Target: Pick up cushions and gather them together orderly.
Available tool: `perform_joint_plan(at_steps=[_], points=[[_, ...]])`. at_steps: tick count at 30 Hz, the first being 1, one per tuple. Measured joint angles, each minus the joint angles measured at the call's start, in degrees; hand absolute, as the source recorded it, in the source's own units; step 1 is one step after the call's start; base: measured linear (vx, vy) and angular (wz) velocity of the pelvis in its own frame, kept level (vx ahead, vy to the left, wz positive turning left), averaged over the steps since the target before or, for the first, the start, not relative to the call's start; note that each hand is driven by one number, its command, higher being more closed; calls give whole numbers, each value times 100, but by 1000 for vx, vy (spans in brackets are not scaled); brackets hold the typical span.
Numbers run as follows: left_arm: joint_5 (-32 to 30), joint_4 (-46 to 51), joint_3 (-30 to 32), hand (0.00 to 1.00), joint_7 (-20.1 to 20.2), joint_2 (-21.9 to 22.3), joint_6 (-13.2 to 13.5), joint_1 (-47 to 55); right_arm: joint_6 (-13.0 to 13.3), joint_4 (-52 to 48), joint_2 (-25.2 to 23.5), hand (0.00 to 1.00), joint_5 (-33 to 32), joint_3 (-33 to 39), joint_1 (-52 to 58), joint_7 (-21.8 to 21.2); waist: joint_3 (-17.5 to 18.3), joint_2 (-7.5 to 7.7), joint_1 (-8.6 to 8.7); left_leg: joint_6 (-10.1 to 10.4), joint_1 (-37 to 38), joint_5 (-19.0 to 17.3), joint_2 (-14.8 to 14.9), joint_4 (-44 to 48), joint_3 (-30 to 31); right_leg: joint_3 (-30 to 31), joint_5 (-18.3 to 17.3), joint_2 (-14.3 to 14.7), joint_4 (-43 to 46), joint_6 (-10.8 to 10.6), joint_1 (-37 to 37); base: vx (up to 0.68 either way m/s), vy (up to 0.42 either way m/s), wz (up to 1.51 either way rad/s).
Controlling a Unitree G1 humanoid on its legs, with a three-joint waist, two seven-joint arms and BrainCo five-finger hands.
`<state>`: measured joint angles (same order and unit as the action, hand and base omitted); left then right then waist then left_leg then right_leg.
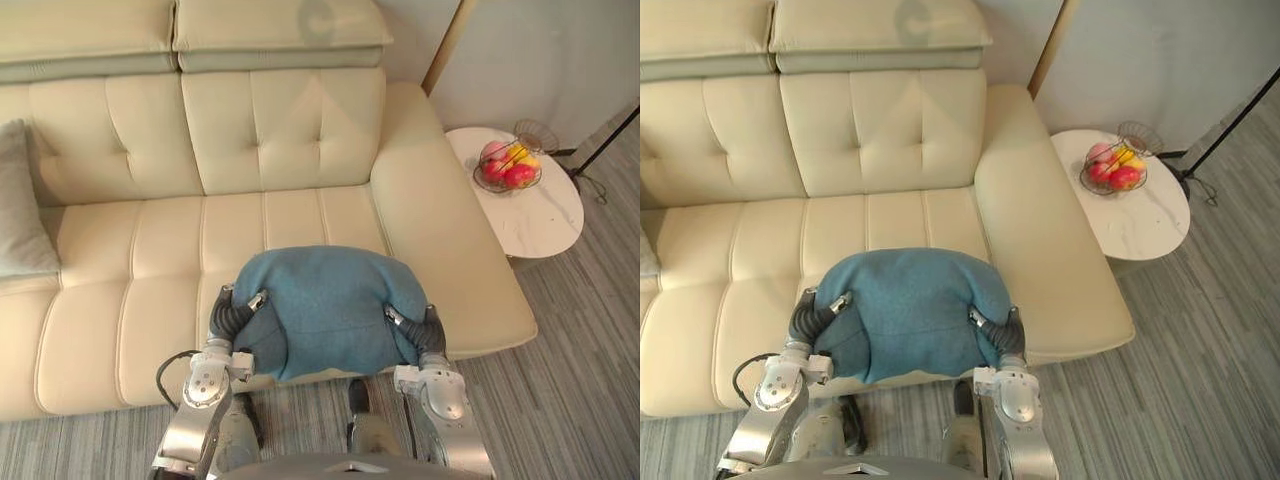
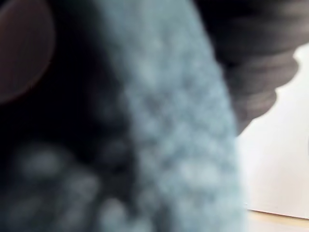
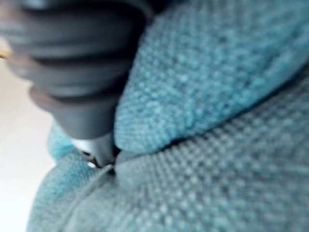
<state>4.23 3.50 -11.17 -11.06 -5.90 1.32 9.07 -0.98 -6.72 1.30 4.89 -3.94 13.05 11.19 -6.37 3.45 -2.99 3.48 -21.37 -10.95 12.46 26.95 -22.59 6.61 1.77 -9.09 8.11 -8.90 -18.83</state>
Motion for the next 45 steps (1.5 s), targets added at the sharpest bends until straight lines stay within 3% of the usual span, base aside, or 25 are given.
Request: perform_joint_plan(at_steps=[4, 11, 15, 17, 22, 23, 24, 30, 35, 40, 45], points=[[2, -50, 287, 100, -497, 90, 0, -792, 0, 118, -8, 100, 8, -214, -913, 350, -74, -110, -14, -49, -426, 154, 11, 28, 220, -236, 275, 23, -247, -27, -160, 8, -46, 17], [8, -383, 710, 100, -1392, -37, 70, -2470, 4, 204, -41, 100, 186, -392, -2896, 1106, -195, -280, -129, -98, -1030, 381, -10, -32, 258, -260, 430, 26, -247, 48, -764, -92, -38, 4], [19, -1219, 726, 100, -1963, -519, 82, -4681, 16, 846, -75, 100, 271, 92, -4867, 1878, -301, -330, -94, -110, -1606, 910, -200, -520, 411, -385, 534, -37, -167, 90, -1451, -118, -33, 27], [-22, -1440, 674, 100, -2287, -885, 104, -5936, 17, 891, -76, 100, 521, 275, -5946, 2445, -606, -339, -70, -107, -1698, 1341, -315, -1041, 465, -430, 777, -47, -339, 60, -1645, -111, -45, 24], [-342, -2403, 728, 100, -2617, -1253, 126, -7929, 34, 1620, 49, 100, 1031, 720, -7807, 3225, -892, -405, 8, -44, -1809, 2073, -434, -2084, 574, -576, 1097, -4, -778, 129, -1925, -63, -41, 15], [-368, -2656, 725, 100, -2621, -1265, 133, -8316, 34, 1791, 124, 0, 1082, 776, -8123, 3395, -929, -448, 22, -38, -1824, 2213, -444, -2295, 619, -617, 1134, 20, -845, 135, -1970, -32, -53, 9], [-401, -2749, 725, 0, -2621, -1267, 134, -8442, 34, 1837, 158, 0, 1086, 785, -8215, 3437, -938, -463, 23, -24, -1831, 2259, -445, -2373, 638, -643, 1150, 30, -874, 145, -1983, -18, -54, 7], [-449, -3577, 859, 0, -2613, -1259, 193, -9025, 34, 2756, 438, 0, 696, 1140, -8887, 3684, -1003, -515, 0, 59, -1971, 2689, -417, -3104, 711, -749, 1178, 155, -957, 179, -2362, -2, -13, 0], [-303, -4016, 1177, 0, -2459, -954, 274, -9012, 30, 3426, 817, 0, 83, 1153, -9066, 3330, -1303, -592, 3, 96, -2256, 2803, -361, -3129, 867, -911, 1189, 204, -956, 195, -2558, 1, 32, 8], [-162, -4217, 1721, 0, -2308, -666, 238, -8263, -172, 3733, 818, 0, -334, 1169, -8782, 2905, -1582, -593, 4, 170, -2562, 2865, -287, -3136, 880, -857, 1195, 286, -817, 206, -2946, -24, 51, -5], [-37, -4468, 1894, 0, -2208, -357, 166, -7726, -200, 3744, 802, 0, -494, 1328, -8411, 2760, -1861, -592, 26, 171, -2644, 2909, -283, -3138, 844, -797, 1178, 294, -659, 216, -3137, -14, 60, -4]])
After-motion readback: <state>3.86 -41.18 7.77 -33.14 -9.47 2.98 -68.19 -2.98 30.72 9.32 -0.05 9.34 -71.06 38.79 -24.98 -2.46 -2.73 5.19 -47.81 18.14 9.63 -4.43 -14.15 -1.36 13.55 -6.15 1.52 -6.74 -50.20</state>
